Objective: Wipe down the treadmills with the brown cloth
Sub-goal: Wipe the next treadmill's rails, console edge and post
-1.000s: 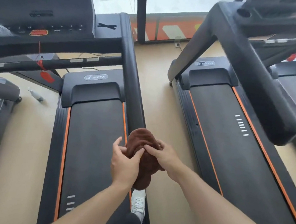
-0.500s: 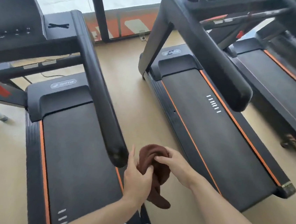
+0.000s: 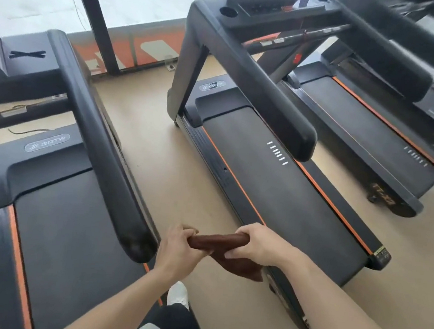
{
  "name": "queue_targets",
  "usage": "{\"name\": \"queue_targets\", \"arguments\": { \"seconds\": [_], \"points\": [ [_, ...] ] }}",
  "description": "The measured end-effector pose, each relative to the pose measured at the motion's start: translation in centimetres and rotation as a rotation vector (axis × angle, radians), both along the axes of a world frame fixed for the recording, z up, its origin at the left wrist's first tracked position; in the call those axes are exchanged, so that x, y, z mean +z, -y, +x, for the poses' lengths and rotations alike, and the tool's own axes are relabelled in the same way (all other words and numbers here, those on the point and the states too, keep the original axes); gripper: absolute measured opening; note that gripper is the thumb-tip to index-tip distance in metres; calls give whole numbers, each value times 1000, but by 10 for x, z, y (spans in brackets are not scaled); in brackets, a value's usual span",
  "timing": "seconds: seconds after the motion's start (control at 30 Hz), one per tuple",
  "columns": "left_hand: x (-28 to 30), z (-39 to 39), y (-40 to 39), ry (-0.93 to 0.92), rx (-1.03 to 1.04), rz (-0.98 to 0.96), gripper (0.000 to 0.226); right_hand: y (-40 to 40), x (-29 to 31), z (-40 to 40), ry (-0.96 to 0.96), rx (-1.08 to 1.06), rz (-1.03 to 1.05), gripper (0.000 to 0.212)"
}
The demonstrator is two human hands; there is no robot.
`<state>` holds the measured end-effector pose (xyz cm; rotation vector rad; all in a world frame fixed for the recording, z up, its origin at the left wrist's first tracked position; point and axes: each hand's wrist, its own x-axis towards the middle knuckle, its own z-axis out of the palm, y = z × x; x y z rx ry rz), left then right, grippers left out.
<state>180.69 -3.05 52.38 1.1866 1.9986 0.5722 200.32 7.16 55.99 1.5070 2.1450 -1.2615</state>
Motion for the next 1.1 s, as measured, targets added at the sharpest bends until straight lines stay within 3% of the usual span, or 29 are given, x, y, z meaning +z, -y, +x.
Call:
{"name": "queue_targets", "arguments": {
  "seconds": [0.23,0.37,0.67,0.9,1.1],
  "points": [
    [4,-16,-50,234,-31,-70,11,-43,5,-15,-16,-28,-18,34],
    [10,-19,-74,236,-23,-78,11,-59,16,-14,-86,-105,-66,39],
    [14,-2,-136,267,-31,-37,5,-102,29,6,-274,-325,111,23],
    [13,40,-196,289,163,145,26,-182,27,28,-341,-343,256,24],
    [22,97,-274,315,275,283,34,-288,60,77,-369,-173,268,23]
  ]
}}
